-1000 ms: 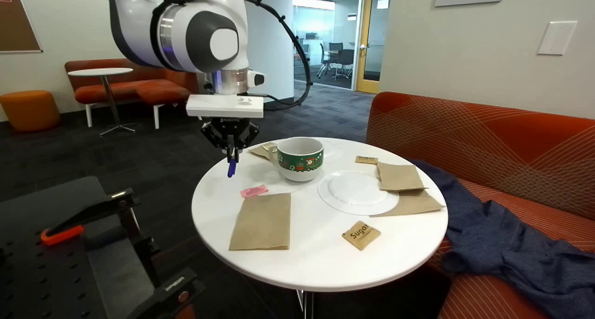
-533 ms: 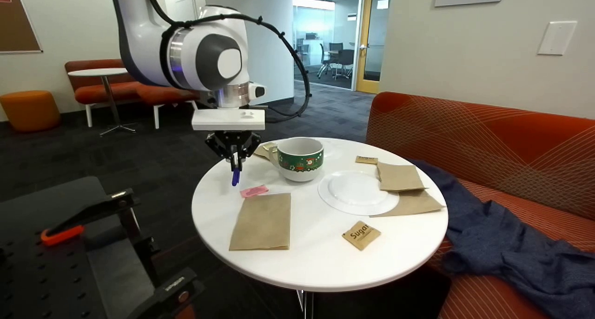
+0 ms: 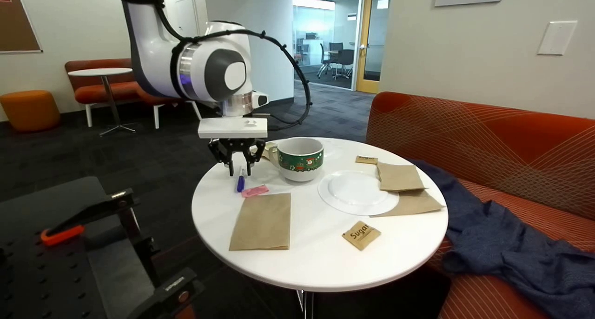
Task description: Move the marker to the left side of the table
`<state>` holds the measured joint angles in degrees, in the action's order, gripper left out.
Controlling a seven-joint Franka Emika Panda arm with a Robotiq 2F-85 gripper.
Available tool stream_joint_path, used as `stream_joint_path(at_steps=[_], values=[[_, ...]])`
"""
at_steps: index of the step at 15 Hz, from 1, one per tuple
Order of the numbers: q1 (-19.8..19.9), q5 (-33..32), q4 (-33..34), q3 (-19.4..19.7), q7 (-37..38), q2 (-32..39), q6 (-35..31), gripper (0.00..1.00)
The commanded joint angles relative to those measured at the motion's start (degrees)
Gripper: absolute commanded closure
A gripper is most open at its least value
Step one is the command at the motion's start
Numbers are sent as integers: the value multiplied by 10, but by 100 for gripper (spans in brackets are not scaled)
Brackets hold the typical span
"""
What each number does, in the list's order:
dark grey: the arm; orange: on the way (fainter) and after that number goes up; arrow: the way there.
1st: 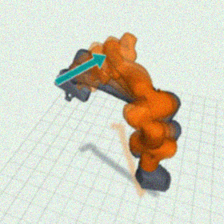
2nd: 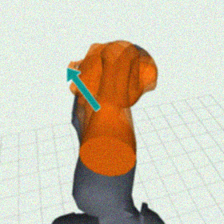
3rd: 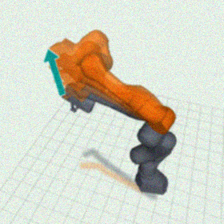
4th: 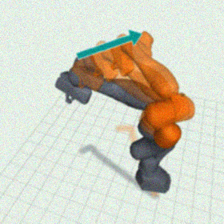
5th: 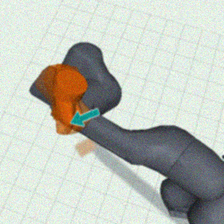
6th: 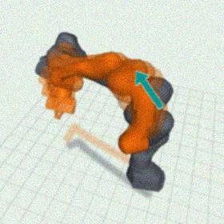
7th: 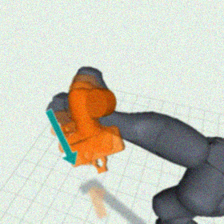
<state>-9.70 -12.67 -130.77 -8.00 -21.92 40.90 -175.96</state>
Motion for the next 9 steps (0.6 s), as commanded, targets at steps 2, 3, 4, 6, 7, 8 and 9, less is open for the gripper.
stream_joint_path(at_steps=[2,3,4,6,7,8,9], values=[[-34,-16,-8,32,43,-18,-22,15],[-41,-16,-13,39,47,-23,-27,8],[-42,-16,-19,38,49,-32,-25,0],[-19,-16,-27,11,38,-45,-8,0],[-7,-14,-31,-4,32,-53,1,0],[-1,-14,-36,-11,30,-58,3,0],[5,-13,-41,-19,30,-66,9,0]])
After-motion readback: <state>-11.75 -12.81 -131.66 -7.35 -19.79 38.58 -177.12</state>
